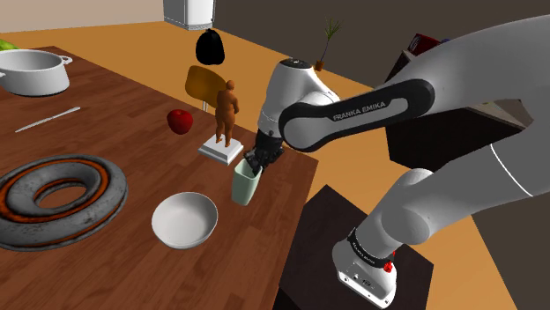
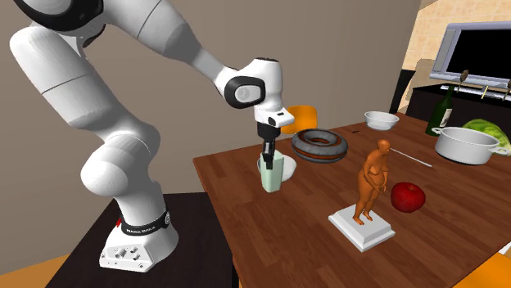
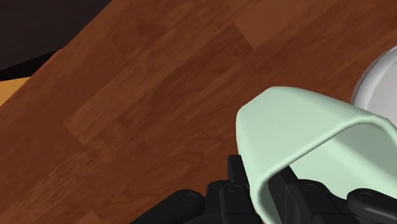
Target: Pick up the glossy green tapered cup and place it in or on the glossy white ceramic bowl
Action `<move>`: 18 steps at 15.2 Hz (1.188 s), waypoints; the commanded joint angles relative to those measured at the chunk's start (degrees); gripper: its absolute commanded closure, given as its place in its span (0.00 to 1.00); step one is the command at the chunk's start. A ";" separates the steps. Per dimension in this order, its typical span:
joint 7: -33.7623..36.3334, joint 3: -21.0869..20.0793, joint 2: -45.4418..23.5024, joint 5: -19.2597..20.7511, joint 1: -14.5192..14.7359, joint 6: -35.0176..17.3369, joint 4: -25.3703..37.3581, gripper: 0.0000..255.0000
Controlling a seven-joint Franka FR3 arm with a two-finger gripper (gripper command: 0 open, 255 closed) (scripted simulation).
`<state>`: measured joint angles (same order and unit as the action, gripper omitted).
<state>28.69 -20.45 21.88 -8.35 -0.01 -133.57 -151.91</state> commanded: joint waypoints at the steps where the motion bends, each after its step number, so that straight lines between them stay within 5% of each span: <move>1: -0.32 0.40 1.27 -0.13 0.09 1.97 0.70 1.00; 14: -0.97 2.08 6.40 -0.09 0.30 13.02 6.68 1.00; 18: 4.49 -1.91 1.74 0.13 1.06 15.05 13.63 1.00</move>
<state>31.56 -21.25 24.75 -8.28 0.80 -119.36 -140.32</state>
